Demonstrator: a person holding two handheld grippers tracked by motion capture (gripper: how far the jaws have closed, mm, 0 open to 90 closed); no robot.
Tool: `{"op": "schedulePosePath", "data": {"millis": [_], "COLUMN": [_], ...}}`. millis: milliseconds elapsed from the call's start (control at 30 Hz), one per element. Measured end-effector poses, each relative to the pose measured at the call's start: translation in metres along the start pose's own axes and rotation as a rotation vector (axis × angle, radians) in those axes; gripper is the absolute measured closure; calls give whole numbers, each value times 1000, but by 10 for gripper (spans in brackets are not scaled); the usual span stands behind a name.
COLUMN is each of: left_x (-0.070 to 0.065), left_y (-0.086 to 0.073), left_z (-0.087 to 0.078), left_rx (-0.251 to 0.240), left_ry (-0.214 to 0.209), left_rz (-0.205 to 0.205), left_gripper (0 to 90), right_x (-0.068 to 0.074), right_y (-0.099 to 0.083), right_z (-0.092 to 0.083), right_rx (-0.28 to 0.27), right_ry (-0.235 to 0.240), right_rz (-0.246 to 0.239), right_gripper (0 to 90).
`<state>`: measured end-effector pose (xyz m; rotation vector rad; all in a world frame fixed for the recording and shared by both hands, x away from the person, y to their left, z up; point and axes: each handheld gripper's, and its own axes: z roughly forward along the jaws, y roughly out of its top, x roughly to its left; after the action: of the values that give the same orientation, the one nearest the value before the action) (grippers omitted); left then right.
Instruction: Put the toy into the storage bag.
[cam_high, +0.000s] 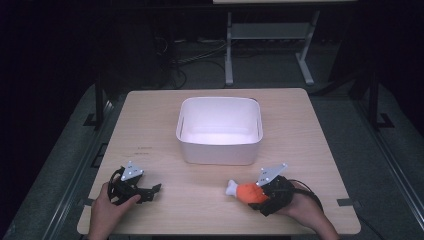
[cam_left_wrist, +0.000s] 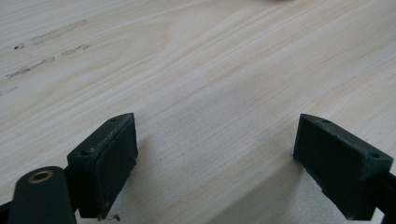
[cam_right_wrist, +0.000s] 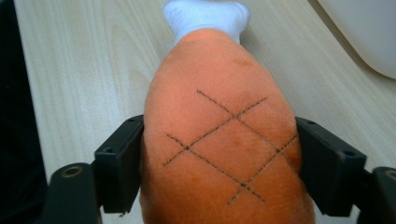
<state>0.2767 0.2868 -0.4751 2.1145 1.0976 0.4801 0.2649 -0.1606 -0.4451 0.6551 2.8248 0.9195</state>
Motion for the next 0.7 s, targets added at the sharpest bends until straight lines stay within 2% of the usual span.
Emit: {"op": "schedulePosePath", "data": {"millis": [167, 700], "left_x": [0, 0], "left_y": [0, 0], "left_z": [0, 0], "left_rx": [0, 0], "left_ry": [0, 0], "left_rz": [0, 0], "left_gripper": [128, 128], "right_x": [-1, -12], "right_y": [-2, -22], "right_z": [-3, -27], "right_rx": [-7, -41], "right_ry": [7, -34], "right_rz": [3, 70], "right_gripper": [241, 240]}}
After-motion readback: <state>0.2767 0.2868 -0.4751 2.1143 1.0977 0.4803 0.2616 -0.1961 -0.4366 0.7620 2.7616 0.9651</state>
